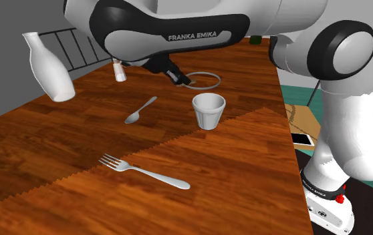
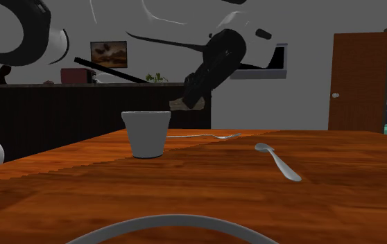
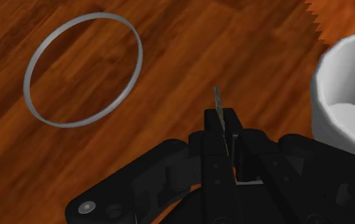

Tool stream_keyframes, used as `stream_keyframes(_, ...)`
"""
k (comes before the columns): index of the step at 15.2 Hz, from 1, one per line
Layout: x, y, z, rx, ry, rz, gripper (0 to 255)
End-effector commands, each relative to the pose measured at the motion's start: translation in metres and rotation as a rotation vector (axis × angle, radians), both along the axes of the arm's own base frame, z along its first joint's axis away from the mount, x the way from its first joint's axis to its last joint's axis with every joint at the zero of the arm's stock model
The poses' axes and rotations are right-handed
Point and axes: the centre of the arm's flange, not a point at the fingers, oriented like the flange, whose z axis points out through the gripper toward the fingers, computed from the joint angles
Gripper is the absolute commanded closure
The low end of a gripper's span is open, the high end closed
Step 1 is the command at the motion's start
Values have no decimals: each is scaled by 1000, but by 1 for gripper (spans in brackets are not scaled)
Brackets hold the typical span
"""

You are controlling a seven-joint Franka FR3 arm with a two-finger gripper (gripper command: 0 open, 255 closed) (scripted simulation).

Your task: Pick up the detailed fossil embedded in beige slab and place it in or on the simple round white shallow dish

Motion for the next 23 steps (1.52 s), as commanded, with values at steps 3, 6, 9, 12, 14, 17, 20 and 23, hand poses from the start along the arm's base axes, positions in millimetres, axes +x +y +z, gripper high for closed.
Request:
stream_keyframes(3, 25, -45, -2, 0, 1, 1, 255)
stream_keyframes(6, 46, -79, -3, 0, 1, 1, 255)
stream_keyframes(9, 66, -113, -4, 0, 1, 1, 255)
stream_keyframes(12, 87, -147, -4, 0, 1, 1, 255)
stream_keyframes(14, 101, -169, -5, 0, 1, 1, 255)
stream_keyframes(17, 121, -203, -6, 0, 1, 1, 255)
stream_keyframes(20, 136, -227, -6, 0, 1, 1, 255)
stream_keyframes(23, 136, -227, -22, 0, 1, 1, 255)
